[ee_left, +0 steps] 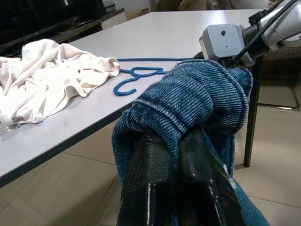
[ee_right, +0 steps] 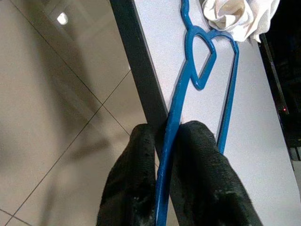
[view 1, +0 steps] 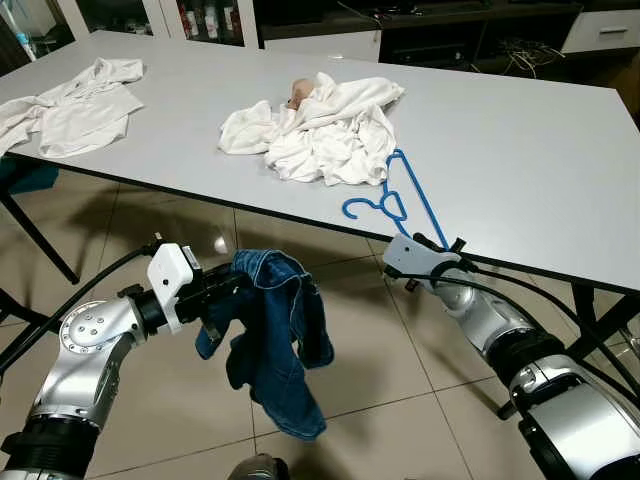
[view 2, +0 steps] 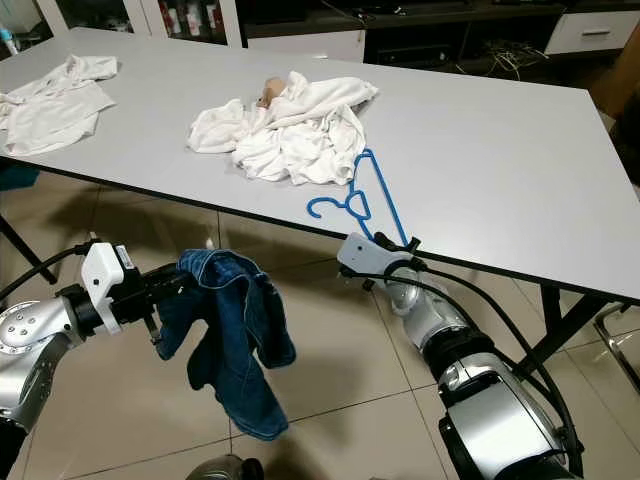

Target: Hang hanger

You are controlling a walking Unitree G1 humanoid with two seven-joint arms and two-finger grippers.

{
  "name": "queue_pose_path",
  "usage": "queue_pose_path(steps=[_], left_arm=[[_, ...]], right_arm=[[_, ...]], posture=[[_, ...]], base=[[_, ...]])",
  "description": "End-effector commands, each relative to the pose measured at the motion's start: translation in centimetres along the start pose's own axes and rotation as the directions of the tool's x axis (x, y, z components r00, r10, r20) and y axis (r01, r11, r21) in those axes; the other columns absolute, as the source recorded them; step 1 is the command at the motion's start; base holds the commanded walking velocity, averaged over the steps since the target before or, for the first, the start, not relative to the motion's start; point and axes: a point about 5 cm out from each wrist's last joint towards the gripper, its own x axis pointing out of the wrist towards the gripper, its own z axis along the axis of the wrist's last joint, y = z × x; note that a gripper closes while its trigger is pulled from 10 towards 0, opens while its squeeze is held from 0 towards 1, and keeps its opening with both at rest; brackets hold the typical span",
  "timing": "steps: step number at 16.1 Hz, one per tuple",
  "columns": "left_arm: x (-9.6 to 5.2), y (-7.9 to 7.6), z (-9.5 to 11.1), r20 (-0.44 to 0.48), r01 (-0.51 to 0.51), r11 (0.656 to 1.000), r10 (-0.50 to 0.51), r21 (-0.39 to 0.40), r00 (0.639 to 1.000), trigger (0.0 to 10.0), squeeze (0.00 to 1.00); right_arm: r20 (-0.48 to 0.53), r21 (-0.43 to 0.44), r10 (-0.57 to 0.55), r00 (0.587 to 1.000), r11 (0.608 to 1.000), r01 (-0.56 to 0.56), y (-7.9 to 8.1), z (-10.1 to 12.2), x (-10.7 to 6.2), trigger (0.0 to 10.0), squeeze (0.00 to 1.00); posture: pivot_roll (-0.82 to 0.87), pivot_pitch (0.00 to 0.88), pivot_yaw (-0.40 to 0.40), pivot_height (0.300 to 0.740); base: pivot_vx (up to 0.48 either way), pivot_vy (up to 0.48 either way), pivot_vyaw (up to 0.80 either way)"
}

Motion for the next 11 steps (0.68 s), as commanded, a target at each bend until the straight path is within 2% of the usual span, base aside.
queue_pose_path(steps=[1, 6, 11], left_arm=[[0.2, 0.1, 0.8, 0.02, -0.002, 0.999, 0.001, 0.038, 1.0, 0.0, 0.0], [0.4, 0.3, 0.9, 0.024, -0.002, 0.999, 0.001, 0.046, 1.0, 0.0, 0.0], [0.3, 0.6, 1.1, 0.025, -0.011, 0.998, 0.01, 0.058, 1.0, 0.0, 0.0]], right_arm=[[0.003, 0.0, 0.017, 1.0, 1.0, -0.017, -0.1, 0.2, 0.1, 0.0, 0.0], [0.031, 0.031, 0.034, 0.999, 0.999, -0.035, -1.1, -0.2, -0.2, 0.0, 0.0], [0.108, 0.115, 0.096, 0.99, 0.987, -0.108, -2.3, -0.1, -1.0, 0.0, 0.0]], posture=[[0.03, 0.0, 0.049, 0.74], [0.03, 0.0, 0.054, 0.74], [0.03, 0.0, 0.054, 0.74]], base=[[0.0, 0.0, 0.0], [0.0, 0.0, 0.0], [0.0, 0.0, 0.0]])
